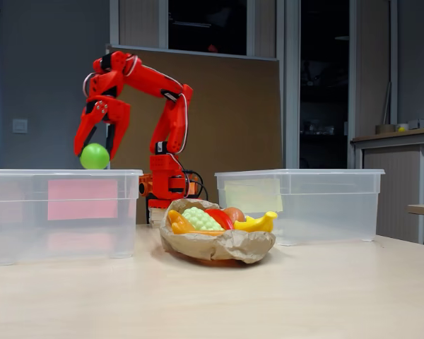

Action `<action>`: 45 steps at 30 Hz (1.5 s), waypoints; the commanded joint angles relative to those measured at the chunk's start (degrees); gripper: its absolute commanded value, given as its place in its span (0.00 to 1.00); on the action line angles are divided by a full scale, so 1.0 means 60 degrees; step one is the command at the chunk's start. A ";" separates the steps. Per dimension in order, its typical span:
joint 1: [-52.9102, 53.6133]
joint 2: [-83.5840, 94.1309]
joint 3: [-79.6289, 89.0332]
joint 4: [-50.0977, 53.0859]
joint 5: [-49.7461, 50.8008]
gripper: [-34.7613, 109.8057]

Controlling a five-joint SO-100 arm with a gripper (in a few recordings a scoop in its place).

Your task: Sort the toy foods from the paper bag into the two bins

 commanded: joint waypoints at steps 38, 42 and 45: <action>-0.1479 -0.1655 -0.3604 0.0308 -0.2300 0.53; -0.3164 -0.0791 -0.4717 0.1040 -0.1436 0.53; -0.4717 -0.0776 -0.5215 0.1348 -0.0703 0.53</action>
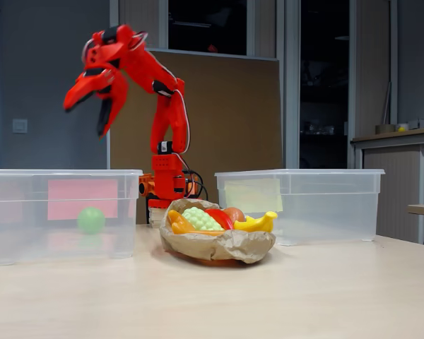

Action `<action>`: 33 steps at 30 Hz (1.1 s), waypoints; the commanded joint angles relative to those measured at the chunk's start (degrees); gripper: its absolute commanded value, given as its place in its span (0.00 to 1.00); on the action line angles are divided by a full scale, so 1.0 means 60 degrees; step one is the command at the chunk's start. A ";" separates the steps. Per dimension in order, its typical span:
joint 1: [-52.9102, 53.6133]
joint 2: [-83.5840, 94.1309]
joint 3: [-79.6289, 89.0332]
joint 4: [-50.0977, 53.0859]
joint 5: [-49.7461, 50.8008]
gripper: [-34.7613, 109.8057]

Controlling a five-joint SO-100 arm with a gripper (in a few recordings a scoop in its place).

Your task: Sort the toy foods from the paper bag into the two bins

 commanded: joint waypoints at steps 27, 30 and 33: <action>-0.7119 -0.1670 0.2329 -0.4526 1.4312 0.52; -0.7163 -0.2109 0.2051 -0.4526 1.6597 0.52; -0.7354 -0.2549 0.1655 -0.4438 1.6992 0.52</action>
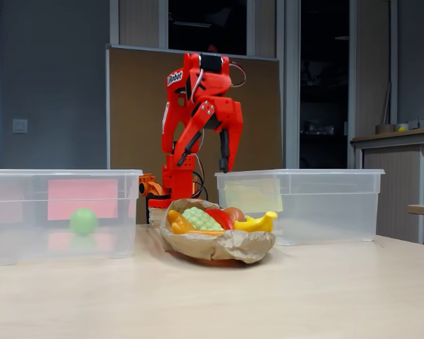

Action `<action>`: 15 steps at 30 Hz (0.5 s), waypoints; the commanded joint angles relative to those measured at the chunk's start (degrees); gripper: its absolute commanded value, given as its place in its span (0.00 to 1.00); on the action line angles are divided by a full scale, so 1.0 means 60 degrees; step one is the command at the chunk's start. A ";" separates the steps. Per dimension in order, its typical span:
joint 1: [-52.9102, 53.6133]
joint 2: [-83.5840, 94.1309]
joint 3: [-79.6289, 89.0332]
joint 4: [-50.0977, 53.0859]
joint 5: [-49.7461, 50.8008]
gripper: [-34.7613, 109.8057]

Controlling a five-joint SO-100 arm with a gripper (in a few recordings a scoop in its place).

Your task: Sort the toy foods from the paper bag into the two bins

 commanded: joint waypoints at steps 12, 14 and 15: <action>-0.0747 -0.3003 -0.3018 0.0044 0.1333 0.56; -0.0747 -0.3311 -0.3281 0.0000 0.2256 0.55; -0.0762 -0.3486 -0.3486 0.0146 0.2827 0.55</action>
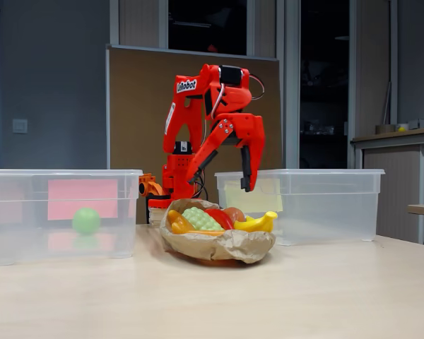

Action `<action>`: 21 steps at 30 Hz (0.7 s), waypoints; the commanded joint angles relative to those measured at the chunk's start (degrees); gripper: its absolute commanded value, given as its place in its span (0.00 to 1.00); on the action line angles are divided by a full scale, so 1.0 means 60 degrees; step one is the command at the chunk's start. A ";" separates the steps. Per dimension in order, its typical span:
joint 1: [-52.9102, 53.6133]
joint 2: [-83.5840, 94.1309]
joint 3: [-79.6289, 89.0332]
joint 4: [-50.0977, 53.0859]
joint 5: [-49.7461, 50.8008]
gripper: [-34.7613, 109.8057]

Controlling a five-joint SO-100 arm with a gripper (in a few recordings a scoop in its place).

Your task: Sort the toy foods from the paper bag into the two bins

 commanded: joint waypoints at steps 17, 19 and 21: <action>-0.0923 -0.2197 -0.3252 0.0234 0.4277 0.51; -0.1055 -0.2197 -0.3340 0.0234 0.4307 0.51; -0.1172 -0.2183 -0.3398 0.0264 0.4277 0.51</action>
